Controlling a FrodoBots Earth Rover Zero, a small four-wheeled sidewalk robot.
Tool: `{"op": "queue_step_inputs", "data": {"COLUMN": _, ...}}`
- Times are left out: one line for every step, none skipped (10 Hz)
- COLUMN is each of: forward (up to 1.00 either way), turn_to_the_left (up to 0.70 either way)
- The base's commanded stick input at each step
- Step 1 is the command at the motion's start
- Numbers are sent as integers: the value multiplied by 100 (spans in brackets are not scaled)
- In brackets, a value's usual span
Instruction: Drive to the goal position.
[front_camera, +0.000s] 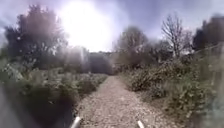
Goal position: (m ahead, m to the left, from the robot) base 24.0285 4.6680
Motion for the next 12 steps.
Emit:
{"op": "queue_step_inputs", "data": {"forward": 70, "turn_to_the_left": 0}}
{"op": "queue_step_inputs", "data": {"forward": 70, "turn_to_the_left": 0}}
{"op": "queue_step_inputs", "data": {"forward": 70, "turn_to_the_left": 0}}
{"op": "queue_step_inputs", "data": {"forward": 70, "turn_to_the_left": 0}}
{"op": "queue_step_inputs", "data": {"forward": 70, "turn_to_the_left": 0}}
{"op": "queue_step_inputs", "data": {"forward": 70, "turn_to_the_left": 0}}
{"op": "queue_step_inputs", "data": {"forward": 70, "turn_to_the_left": 0}}
{"op": "queue_step_inputs", "data": {"forward": 70, "turn_to_the_left": 0}}
{"op": "queue_step_inputs", "data": {"forward": 70, "turn_to_the_left": 0}}
{"op": "queue_step_inputs", "data": {"forward": 70, "turn_to_the_left": 0}}
{"op": "queue_step_inputs", "data": {"forward": 70, "turn_to_the_left": 0}}
{"op": "queue_step_inputs", "data": {"forward": 70, "turn_to_the_left": 0}}
